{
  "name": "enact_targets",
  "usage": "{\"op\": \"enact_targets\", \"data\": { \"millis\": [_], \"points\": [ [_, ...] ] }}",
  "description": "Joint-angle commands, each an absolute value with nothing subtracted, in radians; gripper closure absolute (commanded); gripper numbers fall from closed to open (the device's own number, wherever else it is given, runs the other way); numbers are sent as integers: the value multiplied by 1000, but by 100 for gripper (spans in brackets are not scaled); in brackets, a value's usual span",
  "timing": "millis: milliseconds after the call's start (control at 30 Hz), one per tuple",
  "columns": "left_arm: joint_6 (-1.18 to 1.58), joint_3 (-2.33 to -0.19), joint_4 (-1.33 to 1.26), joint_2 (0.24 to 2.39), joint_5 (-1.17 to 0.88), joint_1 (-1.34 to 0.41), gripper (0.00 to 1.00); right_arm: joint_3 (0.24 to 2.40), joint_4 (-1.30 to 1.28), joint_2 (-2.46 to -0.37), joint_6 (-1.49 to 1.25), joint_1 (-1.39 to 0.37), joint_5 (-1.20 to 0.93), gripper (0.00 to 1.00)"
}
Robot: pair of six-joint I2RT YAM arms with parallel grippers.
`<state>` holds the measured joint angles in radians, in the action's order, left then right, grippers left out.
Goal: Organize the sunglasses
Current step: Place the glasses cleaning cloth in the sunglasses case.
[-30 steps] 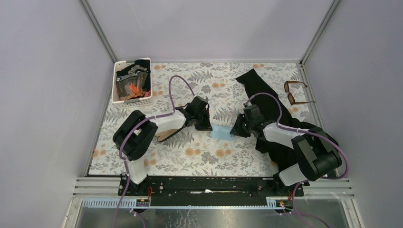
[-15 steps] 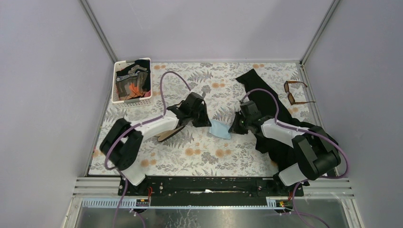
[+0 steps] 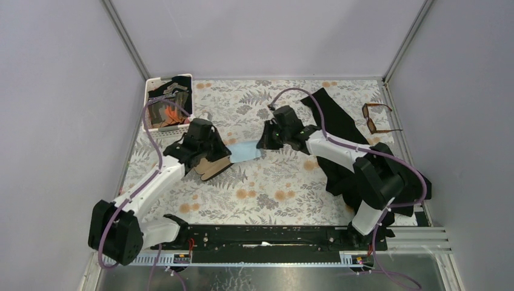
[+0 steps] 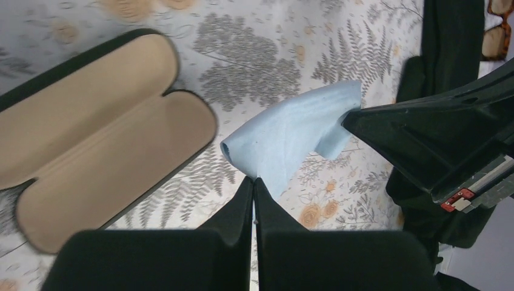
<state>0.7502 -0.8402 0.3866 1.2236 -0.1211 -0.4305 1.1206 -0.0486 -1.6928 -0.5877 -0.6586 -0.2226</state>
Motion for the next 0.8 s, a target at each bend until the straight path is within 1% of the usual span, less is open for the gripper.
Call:
{"op": "enact_targets", "data": {
  "millis": [0, 367, 533, 767],
  "points": [
    [749, -806, 522, 1143, -76, -362, 100, 1275, -63, -1791, -568, -711, -265, 100],
    [776, -754, 649, 1080, -3, -260, 100, 1546, -109, -2027, -542, -819, -320, 100],
    [787, -719, 645, 1089, 63, -238, 100, 1580, -117, -2076, -535, -832, -346, 100],
    [780, -667, 553, 1172, 42, -225, 100, 1571, -132, -2123, -517, -836, -341, 100]
  ]
}}
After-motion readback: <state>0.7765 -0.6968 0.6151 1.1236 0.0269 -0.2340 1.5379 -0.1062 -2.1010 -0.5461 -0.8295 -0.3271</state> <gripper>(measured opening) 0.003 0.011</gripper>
